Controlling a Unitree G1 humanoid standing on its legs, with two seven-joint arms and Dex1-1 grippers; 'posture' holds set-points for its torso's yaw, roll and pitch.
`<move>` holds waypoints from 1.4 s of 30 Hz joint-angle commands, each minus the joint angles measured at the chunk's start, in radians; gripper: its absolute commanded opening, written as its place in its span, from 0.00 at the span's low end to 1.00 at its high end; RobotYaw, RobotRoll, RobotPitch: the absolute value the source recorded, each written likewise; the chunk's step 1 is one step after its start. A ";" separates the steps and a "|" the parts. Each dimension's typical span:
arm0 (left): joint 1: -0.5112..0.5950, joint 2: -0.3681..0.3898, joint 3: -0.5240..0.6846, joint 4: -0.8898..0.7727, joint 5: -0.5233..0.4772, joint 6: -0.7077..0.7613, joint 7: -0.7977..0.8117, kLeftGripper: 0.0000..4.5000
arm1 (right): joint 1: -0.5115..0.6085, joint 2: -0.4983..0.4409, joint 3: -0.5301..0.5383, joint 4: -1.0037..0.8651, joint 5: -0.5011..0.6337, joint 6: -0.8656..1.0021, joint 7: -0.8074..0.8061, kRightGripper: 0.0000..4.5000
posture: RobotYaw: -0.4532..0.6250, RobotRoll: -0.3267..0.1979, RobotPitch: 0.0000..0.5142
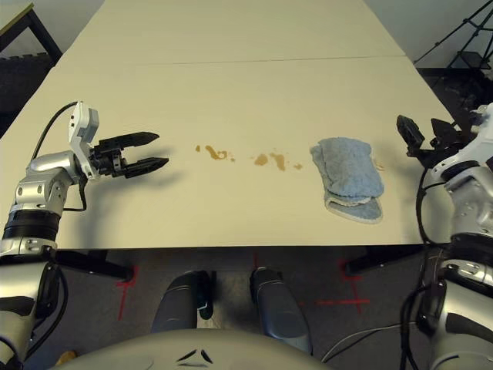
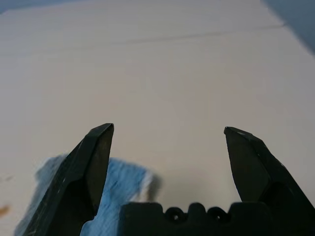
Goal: Wipe the water off the table with a rag.
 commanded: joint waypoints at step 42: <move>0.020 0.028 -0.022 -0.089 0.001 0.055 -0.033 1.00 | 0.054 0.077 0.376 -0.092 -0.217 0.225 0.073 0.40 | 0.18 0.62 0.26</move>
